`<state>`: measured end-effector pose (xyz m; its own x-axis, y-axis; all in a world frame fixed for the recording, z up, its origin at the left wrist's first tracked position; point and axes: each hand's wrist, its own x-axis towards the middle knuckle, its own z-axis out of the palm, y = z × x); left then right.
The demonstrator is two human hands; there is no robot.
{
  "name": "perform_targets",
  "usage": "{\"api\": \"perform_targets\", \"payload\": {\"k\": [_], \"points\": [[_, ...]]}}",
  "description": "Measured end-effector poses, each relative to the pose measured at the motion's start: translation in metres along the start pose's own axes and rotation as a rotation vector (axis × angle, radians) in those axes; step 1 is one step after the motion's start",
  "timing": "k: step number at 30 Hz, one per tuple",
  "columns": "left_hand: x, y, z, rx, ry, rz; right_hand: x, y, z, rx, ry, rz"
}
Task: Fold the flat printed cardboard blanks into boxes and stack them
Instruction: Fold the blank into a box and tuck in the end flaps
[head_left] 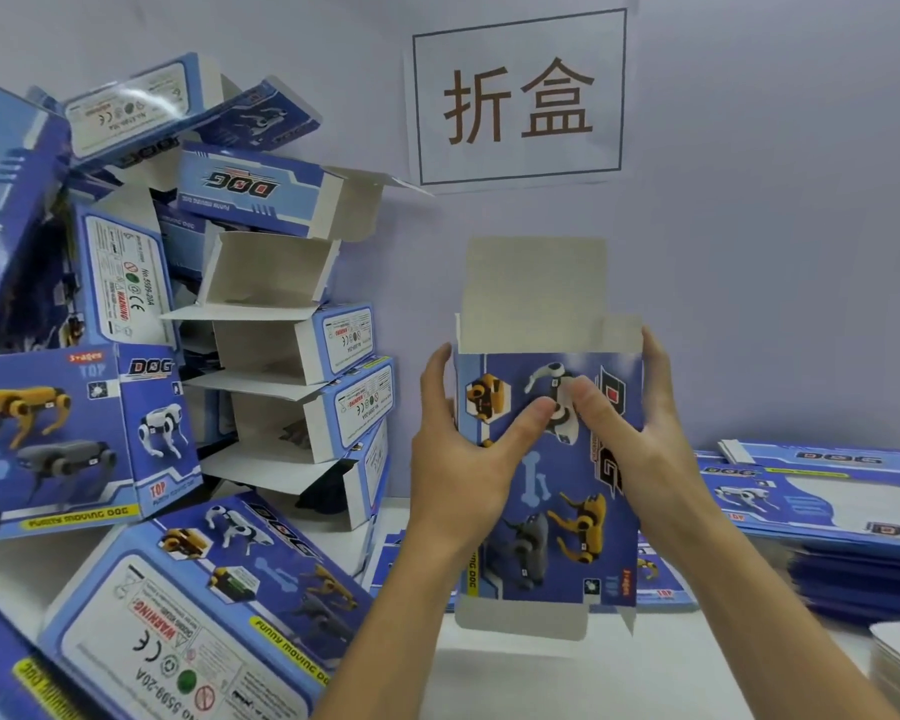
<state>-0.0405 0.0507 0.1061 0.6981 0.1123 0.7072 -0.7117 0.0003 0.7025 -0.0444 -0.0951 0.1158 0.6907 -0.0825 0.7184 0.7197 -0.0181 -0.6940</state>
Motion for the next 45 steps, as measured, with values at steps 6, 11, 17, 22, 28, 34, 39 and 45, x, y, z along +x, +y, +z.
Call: {"api": "perform_targets", "payload": {"k": [6,11,17,22,28,34,39,45], "points": [[-0.001,-0.004,0.001,0.005,-0.067,0.045,0.0,0.004,0.0,0.064,0.067,-0.059],[0.001,0.001,-0.005,-0.016,-0.084,0.032,-0.001,0.005,0.0,0.088,0.057,-0.046],[0.007,0.011,-0.009,-0.078,0.044,0.018,-0.006,-0.001,0.015,0.077,-0.041,-0.05],[0.004,0.012,-0.006,-0.036,0.054,0.052,-0.003,0.0,0.015,0.093,0.001,-0.016],[0.004,0.012,-0.004,0.031,0.035,0.005,-0.002,0.004,0.011,0.069,0.025,-0.012],[0.005,0.012,-0.005,0.08,0.044,-0.043,-0.002,0.003,0.01,0.095,-0.032,0.018],[0.006,0.014,-0.006,0.065,0.033,-0.061,-0.003,0.004,0.008,0.085,-0.055,0.036],[0.006,0.016,-0.004,-0.002,0.073,-0.086,0.0,0.003,0.002,-0.059,-0.12,0.053]]}}
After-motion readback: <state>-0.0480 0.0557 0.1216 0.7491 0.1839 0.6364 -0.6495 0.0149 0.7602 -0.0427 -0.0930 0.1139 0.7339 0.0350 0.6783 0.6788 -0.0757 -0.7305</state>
